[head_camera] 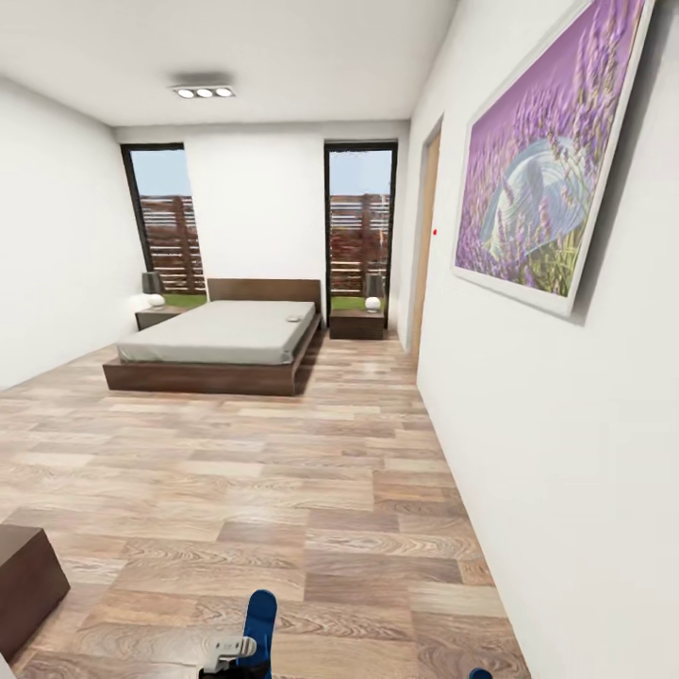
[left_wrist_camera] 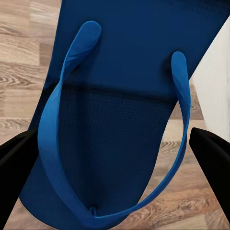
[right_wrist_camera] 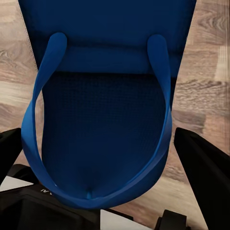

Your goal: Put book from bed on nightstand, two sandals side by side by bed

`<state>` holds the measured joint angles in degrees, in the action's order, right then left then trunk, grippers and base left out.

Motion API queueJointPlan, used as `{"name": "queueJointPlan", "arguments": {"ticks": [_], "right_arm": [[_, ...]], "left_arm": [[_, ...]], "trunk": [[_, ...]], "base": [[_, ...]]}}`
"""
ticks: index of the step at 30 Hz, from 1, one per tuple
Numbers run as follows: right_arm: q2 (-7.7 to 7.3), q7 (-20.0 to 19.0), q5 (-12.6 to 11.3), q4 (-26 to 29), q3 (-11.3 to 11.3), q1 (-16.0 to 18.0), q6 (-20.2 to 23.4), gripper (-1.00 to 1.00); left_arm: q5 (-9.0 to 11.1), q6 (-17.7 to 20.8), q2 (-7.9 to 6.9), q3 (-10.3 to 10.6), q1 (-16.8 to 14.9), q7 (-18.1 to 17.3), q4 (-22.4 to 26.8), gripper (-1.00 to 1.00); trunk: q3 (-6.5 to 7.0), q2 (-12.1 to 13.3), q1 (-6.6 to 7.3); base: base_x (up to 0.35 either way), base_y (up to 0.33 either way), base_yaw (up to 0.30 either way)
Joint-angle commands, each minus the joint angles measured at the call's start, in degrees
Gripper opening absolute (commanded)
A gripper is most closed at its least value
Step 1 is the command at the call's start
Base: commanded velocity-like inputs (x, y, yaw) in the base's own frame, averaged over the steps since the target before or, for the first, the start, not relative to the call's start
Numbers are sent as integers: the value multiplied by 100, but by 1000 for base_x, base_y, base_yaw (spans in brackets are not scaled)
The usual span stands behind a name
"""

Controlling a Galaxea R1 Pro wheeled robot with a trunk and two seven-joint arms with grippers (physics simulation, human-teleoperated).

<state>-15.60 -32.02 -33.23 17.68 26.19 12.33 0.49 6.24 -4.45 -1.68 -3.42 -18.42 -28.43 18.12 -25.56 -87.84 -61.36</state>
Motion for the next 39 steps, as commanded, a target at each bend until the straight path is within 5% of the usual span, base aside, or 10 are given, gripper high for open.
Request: {"name": "queueJointPlan", "arguments": {"ticks": [1, 13, 39], "right_arm": [[-4, -9, -52, -1, 36, 6, 5, -100], [-4, 9, -52, -1, 36, 6, 4, -100], [-1, 11, -52, -1, 36, 6, 4, -100]], "left_arm": [[26, 4, 1, -27, -3, -41, -6, -100], [26, 6, 1, -30, -3, -44, -6, -100], [26, 6, 1, -27, -3, -41, -5, -100]], "trunk": [[-6, -3, 0], [-11, -3, 0], [-239, -3, 0]], "base": [[0, 0, -219], [0, 0, -38], [0, 0, 0]]}}
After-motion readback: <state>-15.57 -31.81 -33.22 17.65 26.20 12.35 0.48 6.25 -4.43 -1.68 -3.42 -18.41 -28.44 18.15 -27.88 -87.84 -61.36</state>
